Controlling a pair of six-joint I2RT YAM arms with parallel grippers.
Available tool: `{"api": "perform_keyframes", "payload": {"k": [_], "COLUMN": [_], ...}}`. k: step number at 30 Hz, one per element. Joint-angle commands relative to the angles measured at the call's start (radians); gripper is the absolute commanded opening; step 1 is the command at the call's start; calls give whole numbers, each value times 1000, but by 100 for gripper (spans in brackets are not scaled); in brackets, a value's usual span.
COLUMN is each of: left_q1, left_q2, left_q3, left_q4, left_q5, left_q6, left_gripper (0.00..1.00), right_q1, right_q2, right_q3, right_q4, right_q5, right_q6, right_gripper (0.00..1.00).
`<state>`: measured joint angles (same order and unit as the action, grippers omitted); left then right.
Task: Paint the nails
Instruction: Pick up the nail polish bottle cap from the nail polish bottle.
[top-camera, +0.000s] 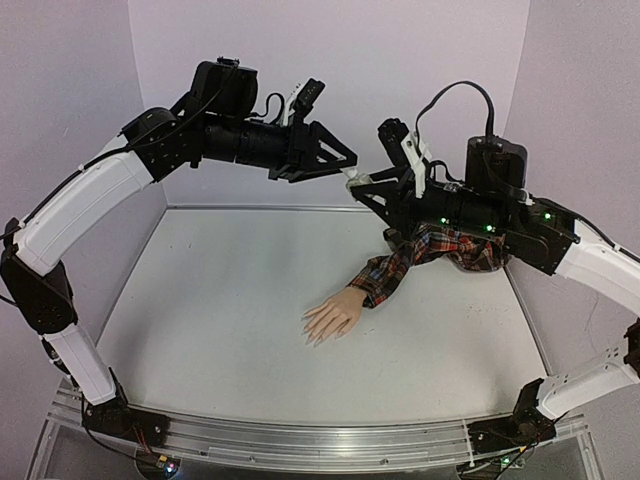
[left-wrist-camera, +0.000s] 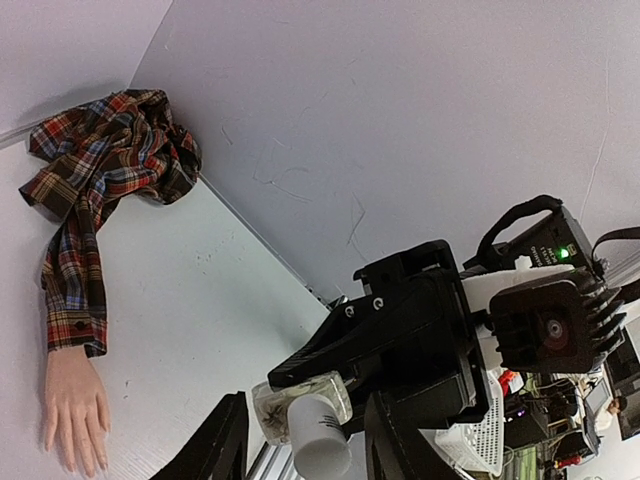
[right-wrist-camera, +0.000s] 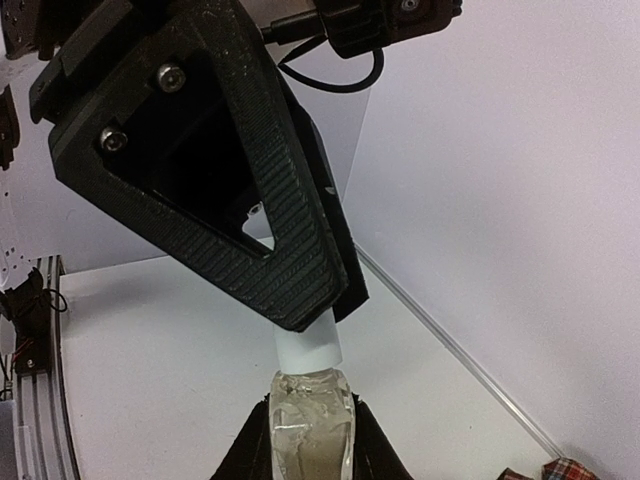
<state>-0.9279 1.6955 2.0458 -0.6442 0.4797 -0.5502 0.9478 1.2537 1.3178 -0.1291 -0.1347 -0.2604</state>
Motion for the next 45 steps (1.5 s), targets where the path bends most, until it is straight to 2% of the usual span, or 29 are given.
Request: {"api": "perform_keyframes", "payload": {"k": [1, 29, 34, 41, 45], "left_q1": [4, 1, 0, 0, 0], "left_q2": [-51, -13, -8, -15, 3], "left_q3": [-14, 20, 27, 45, 102], "left_q4": [45, 21, 15, -3, -48], "left_q5": [11, 30, 21, -43, -63], "left_q6": [3, 3, 5, 25, 40], "left_gripper": [42, 23, 17, 1, 0], "right_q1": [-3, -3, -4, -3, -3], "right_q2": [1, 4, 4, 9, 18], "right_q3": [33, 37, 39, 28, 26], "right_q4": [40, 50, 52, 51, 51], "right_q5": [27, 34, 33, 26, 27], "right_q6": [12, 18, 22, 21, 21], "right_gripper": [0, 0, 0, 0, 0]}}
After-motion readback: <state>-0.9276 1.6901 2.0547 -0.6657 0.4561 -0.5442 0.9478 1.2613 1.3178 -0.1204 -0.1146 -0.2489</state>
